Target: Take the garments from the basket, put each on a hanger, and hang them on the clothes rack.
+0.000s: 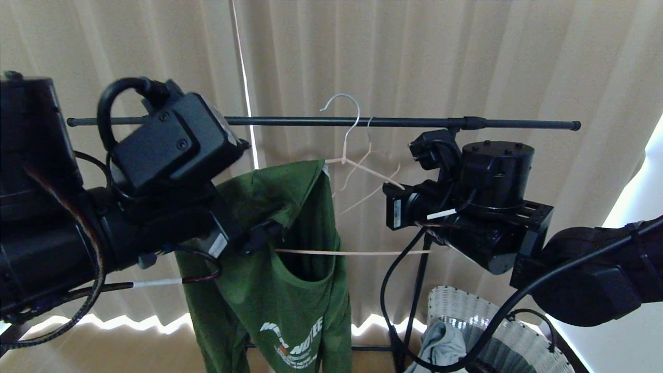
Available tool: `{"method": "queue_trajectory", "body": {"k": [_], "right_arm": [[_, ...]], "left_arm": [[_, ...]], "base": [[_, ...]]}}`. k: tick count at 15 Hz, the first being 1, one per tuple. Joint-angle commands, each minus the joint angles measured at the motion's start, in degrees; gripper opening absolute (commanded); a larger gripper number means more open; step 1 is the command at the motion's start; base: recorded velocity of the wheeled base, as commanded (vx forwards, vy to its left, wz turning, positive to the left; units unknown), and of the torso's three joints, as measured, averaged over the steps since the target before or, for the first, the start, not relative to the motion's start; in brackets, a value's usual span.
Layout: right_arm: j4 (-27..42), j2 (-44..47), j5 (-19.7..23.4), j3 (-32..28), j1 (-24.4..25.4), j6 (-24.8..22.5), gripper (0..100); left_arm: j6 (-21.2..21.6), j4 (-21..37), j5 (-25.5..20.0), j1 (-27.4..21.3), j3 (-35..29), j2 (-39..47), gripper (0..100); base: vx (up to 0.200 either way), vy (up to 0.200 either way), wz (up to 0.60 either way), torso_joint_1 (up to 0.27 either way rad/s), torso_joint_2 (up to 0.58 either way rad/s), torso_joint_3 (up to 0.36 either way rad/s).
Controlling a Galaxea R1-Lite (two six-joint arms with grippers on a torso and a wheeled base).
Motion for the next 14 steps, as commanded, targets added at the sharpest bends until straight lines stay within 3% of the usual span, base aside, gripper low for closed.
{"method": "queue_trajectory", "body": {"k": [1, 9, 11, 14], "right_arm": [[0.04, -1.0, -0.01, 0.0, -1.48, 0.01, 0], [0.13, -3.99, 0.08, 0.61, -3.06, 0.1, 0], [0.22, -5.83, 0.52, 1.76, -3.41, -0.43, 0], [0.22, -9.0, 3.15, 5.27, -3.41, -5.44, 0]], "left_arm": [[-1.9, -3.07, 0.23, 0.03, 0.36, -0.03, 100], [-6.03, -4.74, 0.58, 5.39, 3.96, -1.61, 100], [-5.24, -4.91, -0.73, 7.77, 7.21, -3.19, 100], [-2.52, -4.56, -6.01, 9.09, 6.25, -3.72, 100]], "base": [[0.0, 0.0, 0.0, 0.0, 0.0, 0.0], [0.0, 0.0, 0.0, 0.0, 0.0, 0.0], [0.0, 0.0, 0.0, 0.0, 0.0, 0.0], [0.0, 0.0, 0.0, 0.0, 0.0, 0.0]]}}
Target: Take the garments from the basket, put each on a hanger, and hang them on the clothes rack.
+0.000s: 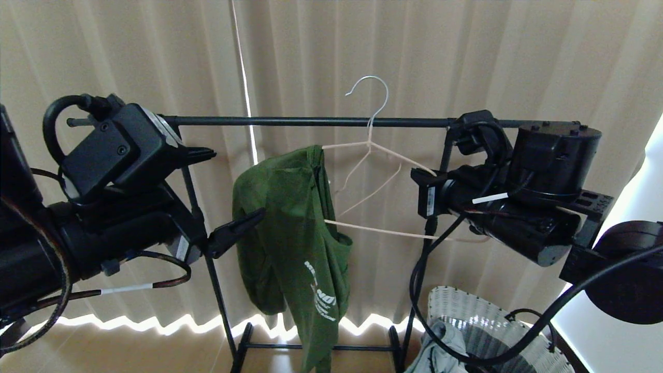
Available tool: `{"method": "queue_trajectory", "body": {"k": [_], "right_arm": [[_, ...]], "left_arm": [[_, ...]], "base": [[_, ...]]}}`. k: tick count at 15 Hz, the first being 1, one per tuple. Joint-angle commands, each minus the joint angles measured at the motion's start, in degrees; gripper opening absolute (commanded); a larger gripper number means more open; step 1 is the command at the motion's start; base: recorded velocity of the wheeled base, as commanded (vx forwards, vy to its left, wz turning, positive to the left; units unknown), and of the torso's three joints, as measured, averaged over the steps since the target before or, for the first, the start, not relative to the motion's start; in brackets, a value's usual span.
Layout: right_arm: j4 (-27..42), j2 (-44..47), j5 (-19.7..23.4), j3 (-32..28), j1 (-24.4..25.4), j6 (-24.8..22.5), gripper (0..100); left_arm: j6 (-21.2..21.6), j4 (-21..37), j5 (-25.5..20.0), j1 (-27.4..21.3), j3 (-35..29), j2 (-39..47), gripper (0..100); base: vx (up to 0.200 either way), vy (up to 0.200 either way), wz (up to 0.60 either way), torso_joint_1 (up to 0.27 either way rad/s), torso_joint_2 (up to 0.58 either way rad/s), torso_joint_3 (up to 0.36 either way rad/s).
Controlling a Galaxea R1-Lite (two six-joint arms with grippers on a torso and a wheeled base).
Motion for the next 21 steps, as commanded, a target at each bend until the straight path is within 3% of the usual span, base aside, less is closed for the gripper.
{"method": "queue_trajectory", "body": {"k": [1, 2, 4, 8, 21], "right_arm": [[-0.07, -3.06, 1.39, 2.02, 0.04, -1.19, 0], [-0.07, -3.94, 1.66, 2.81, 0.3, -1.36, 0], [-0.16, -4.03, 1.66, 4.13, 2.41, -1.27, 0], [-0.16, -4.03, 1.66, 5.09, 6.54, -1.27, 0], [-0.25, -7.1, 1.92, 6.68, 11.72, -1.1, 0]], "left_arm": [[3.14, 0.21, -1.84, 1.53, -1.38, -0.48, 100], [7.36, 0.29, -3.42, 2.94, -2.88, 0.93, 100], [9.73, 0.29, -4.57, 2.94, -5.07, 4.0, 100], [10.35, 0.29, -4.57, 2.67, -8.5, 8.49, 100], [14.48, 0.29, -4.48, 4.08, -6.66, 9.45, 100]], "base": [[0.0, 0.0, 0.0, 0.0, 0.0, 0.0], [0.0, 0.0, 0.0, 0.0, 0.0, 0.0], [0.0, 0.0, 0.0, 0.0, 0.0, 0.0], [0.0, 0.0, 0.0, 0.0, 0.0, 0.0], [0.0, 0.0, 0.0, 0.0, 0.0, 0.0]]}}
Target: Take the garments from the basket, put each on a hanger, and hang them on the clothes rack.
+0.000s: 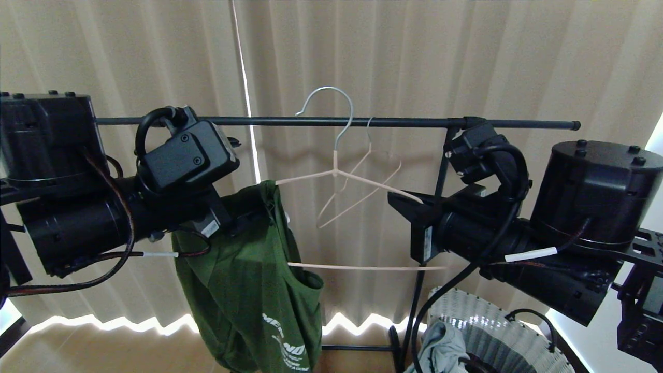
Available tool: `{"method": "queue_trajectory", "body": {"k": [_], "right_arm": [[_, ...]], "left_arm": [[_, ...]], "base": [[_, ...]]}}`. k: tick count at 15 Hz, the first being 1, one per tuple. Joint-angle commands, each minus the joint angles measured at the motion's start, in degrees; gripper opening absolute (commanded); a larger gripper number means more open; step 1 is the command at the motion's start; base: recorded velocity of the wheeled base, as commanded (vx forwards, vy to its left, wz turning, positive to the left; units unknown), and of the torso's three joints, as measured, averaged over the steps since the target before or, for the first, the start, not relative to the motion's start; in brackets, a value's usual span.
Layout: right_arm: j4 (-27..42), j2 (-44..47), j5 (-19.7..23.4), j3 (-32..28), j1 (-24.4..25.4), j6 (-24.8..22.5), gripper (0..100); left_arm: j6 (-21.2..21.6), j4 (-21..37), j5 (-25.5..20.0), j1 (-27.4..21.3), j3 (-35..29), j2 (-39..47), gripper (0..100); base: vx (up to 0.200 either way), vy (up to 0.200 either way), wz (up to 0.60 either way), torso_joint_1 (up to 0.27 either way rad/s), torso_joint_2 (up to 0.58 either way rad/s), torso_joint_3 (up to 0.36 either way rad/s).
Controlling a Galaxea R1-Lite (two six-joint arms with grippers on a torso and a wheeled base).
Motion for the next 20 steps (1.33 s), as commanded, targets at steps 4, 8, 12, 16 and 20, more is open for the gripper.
{"method": "queue_trajectory", "body": {"k": [4, 8, 12, 16, 20], "right_arm": [[-0.03, -0.75, 0.47, 0.42, 0.52, 0.06, 0], [-0.03, -0.75, 0.47, 0.51, 0.52, 0.06, 0], [-0.03, -0.75, 0.47, 0.51, 0.52, 0.06, 0], [0.06, -0.75, 0.47, 0.77, 0.52, -0.12, 0], [0.06, -0.75, 0.47, 0.77, 0.43, -0.29, 100]], "left_arm": [[0.05, -0.01, 0.03, -0.02, 0.01, 0.4, 100], [0.05, -0.1, -0.06, -0.02, 0.01, 0.4, 0], [0.05, -0.1, -0.14, -0.02, 0.1, 0.31, 0], [-0.22, -0.54, 0.03, -0.02, 1.07, 0.14, 0], [-0.39, -2.47, 0.3, 0.16, 3.44, -0.13, 0]], "base": [[0.0, 0.0, 0.0, 0.0, 0.0, 0.0], [0.0, 0.0, 0.0, 0.0, 0.0, 0.0], [0.0, 0.0, 0.0, 0.0, 0.0, 0.0], [0.0, 0.0, 0.0, 0.0, 0.0, 0.0], [0.0, 0.0, 0.0, 0.0, 0.0, 0.0]]}}
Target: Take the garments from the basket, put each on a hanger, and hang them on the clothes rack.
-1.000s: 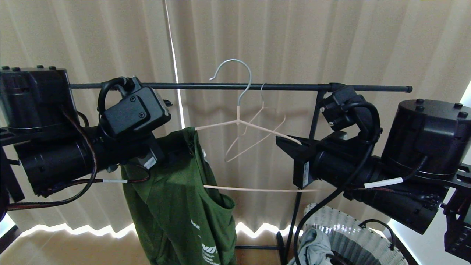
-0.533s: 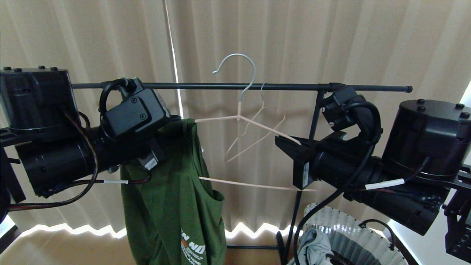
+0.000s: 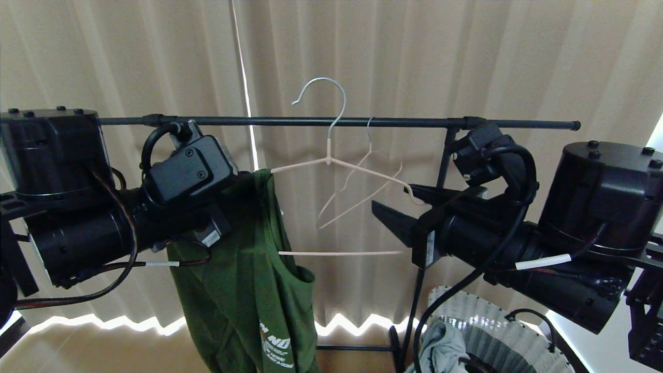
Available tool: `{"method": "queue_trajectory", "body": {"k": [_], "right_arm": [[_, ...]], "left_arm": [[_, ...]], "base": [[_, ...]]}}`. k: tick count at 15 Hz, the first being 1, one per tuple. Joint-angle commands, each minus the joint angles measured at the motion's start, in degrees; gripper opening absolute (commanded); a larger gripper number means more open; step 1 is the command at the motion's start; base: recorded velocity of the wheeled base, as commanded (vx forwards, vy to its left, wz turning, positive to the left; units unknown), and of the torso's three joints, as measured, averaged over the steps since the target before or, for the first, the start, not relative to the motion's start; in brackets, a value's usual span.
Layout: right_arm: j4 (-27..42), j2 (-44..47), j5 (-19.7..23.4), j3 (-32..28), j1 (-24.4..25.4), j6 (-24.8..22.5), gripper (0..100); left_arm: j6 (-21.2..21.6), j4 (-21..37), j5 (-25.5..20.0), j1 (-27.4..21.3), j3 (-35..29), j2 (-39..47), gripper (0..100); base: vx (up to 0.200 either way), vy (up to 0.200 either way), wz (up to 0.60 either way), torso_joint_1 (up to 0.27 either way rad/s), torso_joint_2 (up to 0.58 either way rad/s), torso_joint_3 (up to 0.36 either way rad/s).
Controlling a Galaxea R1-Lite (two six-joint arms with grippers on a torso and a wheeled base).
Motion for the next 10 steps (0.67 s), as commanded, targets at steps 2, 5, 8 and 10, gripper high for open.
{"method": "queue_trajectory", "body": {"k": [2, 5, 8, 10], "right_arm": [[0.06, -0.42, -0.19, 0.05, -0.23, -0.05, 100], [0.06, -2.18, -0.19, 0.14, -2.16, -0.05, 100], [0.06, -4.99, 0.07, 3.83, -3.74, -0.05, 100], [0.06, -5.7, 1.74, 8.75, -3.74, -0.31, 100]], "left_arm": [[-0.18, -0.49, 1.92, 1.85, 0.82, -0.12, 0], [-0.18, -0.58, 8.42, 3.7, 1.78, -0.47, 0], [-3.17, -0.58, 10.88, 5.28, 1.78, -0.65, 0], [-8.35, -0.66, 10.36, 4.93, 1.61, -0.74, 0]], "base": [[0.0, 0.0, 0.0, 0.0, 0.0, 0.0], [0.0, 0.0, 0.0, 0.0, 0.0, 0.0], [0.0, 0.0, 0.0, 0.0, 0.0, 0.0], [0.0, 0.0, 0.0, 0.0, 0.0, 0.0]]}}
